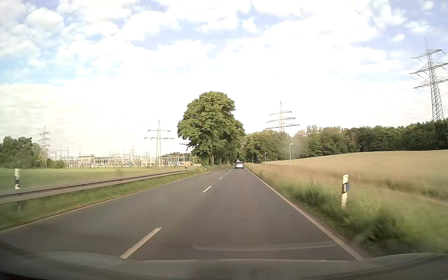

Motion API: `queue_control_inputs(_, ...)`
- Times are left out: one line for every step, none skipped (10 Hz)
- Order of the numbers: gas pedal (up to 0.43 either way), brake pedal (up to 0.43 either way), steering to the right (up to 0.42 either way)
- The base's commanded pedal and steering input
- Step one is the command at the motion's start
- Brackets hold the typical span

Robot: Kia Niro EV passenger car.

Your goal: Follow the waypoints while adhering to traffic rules and regulations

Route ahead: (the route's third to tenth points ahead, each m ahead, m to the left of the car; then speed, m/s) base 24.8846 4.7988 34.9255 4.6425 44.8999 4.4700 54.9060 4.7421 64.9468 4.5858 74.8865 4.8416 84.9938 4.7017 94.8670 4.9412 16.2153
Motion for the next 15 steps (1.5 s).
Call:
queue_control_inputs(0.287,0.03,-0.001)
queue_control_inputs(0.287,0.03,-0.001)
queue_control_inputs(0.287,0.03,0.0)
queue_control_inputs(0.287,0.03,0.0)
queue_control_inputs(0.287,0.03,0.0)
queue_control_inputs(0.287,0.03,0.0)
queue_control_inputs(0.287,0.03,0.0)
queue_control_inputs(0.287,0.03,0.0)
queue_control_inputs(0.287,0.03,0.0)
queue_control_inputs(0.287,0.03,-0.001)
queue_control_inputs(0.287,0.03,-0.001)
queue_control_inputs(0.287,0.03,0.0)
queue_control_inputs(0.287,0.03,-0.001)
queue_control_inputs(0.287,0.03,0.0)
queue_control_inputs(0.287,0.03,-0.001)
